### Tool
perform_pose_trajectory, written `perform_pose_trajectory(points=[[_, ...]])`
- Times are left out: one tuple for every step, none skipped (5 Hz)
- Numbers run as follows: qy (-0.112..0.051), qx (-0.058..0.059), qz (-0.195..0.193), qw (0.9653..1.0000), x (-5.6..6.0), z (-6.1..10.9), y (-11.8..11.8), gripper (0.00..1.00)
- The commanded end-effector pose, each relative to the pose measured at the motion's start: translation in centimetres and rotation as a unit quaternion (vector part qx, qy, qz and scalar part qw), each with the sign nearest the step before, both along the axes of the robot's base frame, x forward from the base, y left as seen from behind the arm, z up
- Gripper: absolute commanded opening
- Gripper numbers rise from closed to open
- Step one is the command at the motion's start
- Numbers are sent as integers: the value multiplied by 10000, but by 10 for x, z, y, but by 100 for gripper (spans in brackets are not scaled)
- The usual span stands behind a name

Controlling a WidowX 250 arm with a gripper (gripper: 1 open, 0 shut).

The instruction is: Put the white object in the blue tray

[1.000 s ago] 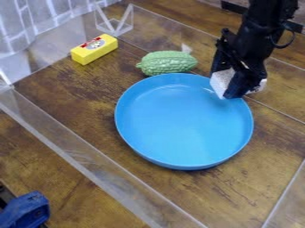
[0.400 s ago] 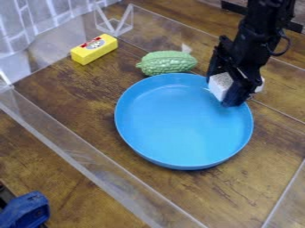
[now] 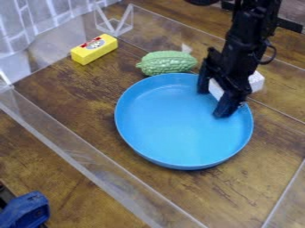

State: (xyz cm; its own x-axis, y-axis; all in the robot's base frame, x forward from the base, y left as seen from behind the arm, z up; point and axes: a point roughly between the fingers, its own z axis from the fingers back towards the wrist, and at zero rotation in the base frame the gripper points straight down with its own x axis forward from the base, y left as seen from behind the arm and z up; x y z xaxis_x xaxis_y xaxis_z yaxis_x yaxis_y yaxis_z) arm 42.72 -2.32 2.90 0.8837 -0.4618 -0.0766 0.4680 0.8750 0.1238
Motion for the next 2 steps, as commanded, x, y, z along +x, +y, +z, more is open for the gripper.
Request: perform_pose_trajectory(points=[[-390,-187,227,9988,2,27,8,100],[-344,-305,311,9985,-1,21,7,100]])
